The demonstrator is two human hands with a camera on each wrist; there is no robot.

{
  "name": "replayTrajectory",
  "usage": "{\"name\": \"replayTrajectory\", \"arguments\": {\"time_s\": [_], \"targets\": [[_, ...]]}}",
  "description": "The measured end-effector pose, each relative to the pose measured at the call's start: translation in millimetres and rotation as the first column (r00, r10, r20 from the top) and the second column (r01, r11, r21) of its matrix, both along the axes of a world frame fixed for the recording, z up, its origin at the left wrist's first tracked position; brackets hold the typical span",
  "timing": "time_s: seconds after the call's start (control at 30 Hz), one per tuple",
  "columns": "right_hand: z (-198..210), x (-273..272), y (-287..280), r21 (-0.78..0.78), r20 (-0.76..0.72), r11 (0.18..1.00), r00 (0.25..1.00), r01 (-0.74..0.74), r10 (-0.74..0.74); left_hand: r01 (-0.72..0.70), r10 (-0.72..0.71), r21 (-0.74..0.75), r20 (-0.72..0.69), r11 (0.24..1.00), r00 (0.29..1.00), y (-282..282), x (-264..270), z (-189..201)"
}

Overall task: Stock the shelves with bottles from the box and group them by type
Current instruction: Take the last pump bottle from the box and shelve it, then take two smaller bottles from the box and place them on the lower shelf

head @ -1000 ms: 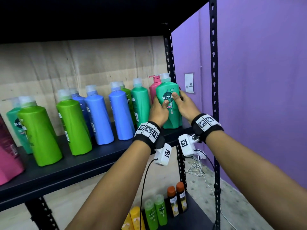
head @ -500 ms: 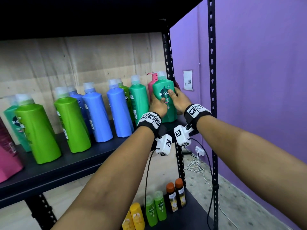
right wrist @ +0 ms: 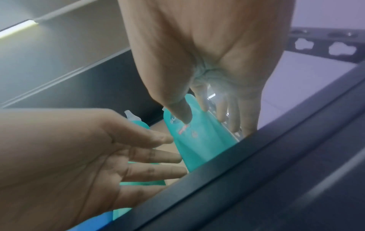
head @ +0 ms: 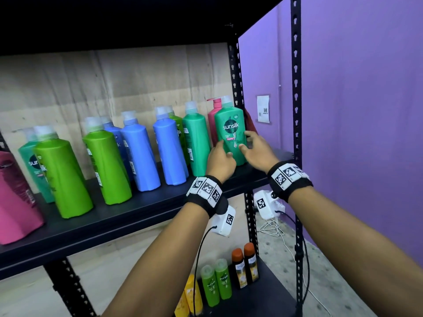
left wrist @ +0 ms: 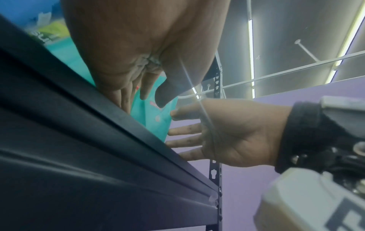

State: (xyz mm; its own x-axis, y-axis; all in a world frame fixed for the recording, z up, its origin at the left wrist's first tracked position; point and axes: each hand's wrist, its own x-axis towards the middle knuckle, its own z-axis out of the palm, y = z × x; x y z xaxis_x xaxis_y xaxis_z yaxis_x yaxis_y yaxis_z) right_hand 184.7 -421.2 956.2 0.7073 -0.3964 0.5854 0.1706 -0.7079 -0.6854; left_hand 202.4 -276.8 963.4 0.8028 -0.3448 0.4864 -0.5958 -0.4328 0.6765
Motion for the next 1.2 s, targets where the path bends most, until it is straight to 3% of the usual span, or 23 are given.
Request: {"name": "replayTrajectory", "arguments": {"time_s": [0.23,0.37,0.5,0.87,1.2], "targets": [[-8.0,-53.3,8.0,-0.249,-0.078,0.964,0.994,-0.097,0.08,0.023,-0.019,-0.053,0.064,0.998,0.998,33.1,-32.9,-11.3],[-20.3,-73.3,17.8,-0.471,-0.121,0.876,0.991,-0.103,0.052,-0.004,-0.009,0.063,0.218,0.998,0.976,52.9,-55.2,-24.1],[-42.9,-79.8,32.1,-0.498,-0.231,0.855,0.973,-0.142,0.027,-0.1,0.036,0.201,0.297,0.975,0.954,71.4,-69.3,-44.0],[-136.4,-83.6,78.3,-0.427,-0.473,0.85,0.877,-0.308,0.081,-0.143,0.125,0.475,0.069,0.869,0.99,122.5,-62.7,-149.2],[-250.3,-91.4,134.7,-0.303,-0.735,0.802,0.662,-0.514,0.147,-0.114,0.29,0.634,-0.181,0.765,0.94,176.3,-74.3,-266.4]]}}
